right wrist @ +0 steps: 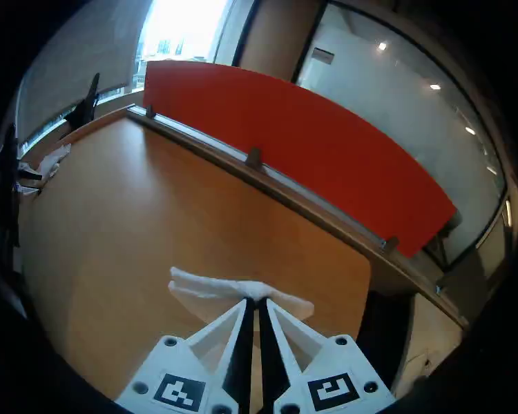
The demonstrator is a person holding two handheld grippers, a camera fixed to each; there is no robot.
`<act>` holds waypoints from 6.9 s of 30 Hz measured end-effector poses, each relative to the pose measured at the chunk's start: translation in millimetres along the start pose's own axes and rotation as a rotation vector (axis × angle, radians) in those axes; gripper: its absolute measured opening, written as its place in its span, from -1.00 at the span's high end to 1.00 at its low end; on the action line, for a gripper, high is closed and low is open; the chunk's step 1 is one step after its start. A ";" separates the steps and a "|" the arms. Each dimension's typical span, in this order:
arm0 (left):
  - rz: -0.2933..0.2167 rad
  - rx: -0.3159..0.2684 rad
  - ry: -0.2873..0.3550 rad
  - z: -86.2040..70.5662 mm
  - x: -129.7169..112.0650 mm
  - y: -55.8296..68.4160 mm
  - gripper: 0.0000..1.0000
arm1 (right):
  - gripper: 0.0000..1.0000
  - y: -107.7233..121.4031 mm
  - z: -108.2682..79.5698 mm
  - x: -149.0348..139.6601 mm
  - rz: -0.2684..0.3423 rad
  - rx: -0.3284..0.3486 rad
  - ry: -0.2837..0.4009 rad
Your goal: Fold towel
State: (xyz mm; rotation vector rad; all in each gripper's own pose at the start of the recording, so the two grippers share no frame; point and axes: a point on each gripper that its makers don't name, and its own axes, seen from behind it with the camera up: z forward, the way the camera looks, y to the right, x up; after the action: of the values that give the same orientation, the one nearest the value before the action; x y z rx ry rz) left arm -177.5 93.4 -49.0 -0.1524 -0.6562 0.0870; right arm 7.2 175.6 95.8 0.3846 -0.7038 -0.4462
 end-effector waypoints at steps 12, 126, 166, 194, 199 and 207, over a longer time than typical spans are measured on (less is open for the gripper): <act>0.015 -0.018 -0.001 2.8 5.0 10.9 -0.60 | 0.91 4.6 -19.3 -28.8 0.039 -0.011 -0.020; 0.001 -0.028 0.037 -12.8 5.6 3.6 -0.60 | -1.00 -46.5 -45.3 -186.6 0.437 -0.161 -0.188; -0.017 0.023 0.198 -20.6 60.2 -14.7 -0.60 | -1.00 -43.1 -93.3 -33.8 0.429 -0.408 0.452; -0.074 0.110 0.467 -47.0 132.7 -59.4 -0.60 | -1.00 -81.6 -108.9 33.5 0.445 -0.401 0.588; -0.089 0.109 0.490 -49.5 140.7 -65.0 -0.59 | -1.00 -100.0 -102.4 48.6 0.437 -0.379 0.594; -0.110 0.092 0.508 -48.4 143.4 -70.5 -0.60 | -1.00 -126.2 -96.9 75.6 0.437 -0.362 0.620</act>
State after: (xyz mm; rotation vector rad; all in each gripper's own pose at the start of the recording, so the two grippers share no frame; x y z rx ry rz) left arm -32.4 36.8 11.2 -0.0445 -0.1527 -0.0286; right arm 92.3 49.1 7.5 0.0096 -0.0833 -0.0203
